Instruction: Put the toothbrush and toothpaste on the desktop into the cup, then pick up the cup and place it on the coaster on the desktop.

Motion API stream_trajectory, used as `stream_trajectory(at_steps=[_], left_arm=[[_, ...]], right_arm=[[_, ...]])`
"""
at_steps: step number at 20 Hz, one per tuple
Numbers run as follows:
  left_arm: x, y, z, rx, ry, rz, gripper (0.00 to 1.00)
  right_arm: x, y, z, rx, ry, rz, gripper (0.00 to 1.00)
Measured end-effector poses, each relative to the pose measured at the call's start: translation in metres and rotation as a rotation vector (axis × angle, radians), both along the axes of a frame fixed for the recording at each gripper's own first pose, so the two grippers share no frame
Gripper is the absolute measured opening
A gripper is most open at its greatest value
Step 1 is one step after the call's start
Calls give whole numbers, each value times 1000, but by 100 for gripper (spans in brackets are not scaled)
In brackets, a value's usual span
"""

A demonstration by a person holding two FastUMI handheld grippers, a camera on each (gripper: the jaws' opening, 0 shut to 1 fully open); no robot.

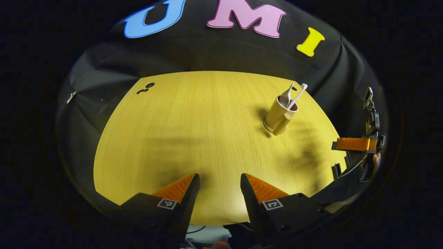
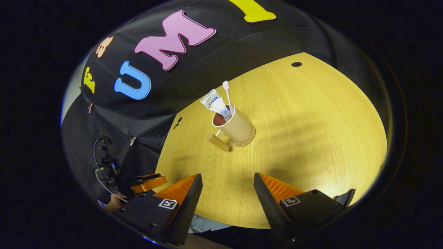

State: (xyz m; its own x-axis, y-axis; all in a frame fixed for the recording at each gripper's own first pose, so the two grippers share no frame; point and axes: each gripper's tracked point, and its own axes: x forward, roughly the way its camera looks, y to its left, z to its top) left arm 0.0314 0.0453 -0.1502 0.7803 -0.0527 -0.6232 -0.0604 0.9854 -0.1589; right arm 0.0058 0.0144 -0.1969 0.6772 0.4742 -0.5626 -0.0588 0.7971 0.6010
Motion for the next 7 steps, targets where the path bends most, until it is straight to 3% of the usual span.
stream_trajectory(at_steps=[7], left_arm=[[-5,-6,-6,-17,9,0,74]], right_arm=[[-4,4,1,0,0,2,92]])
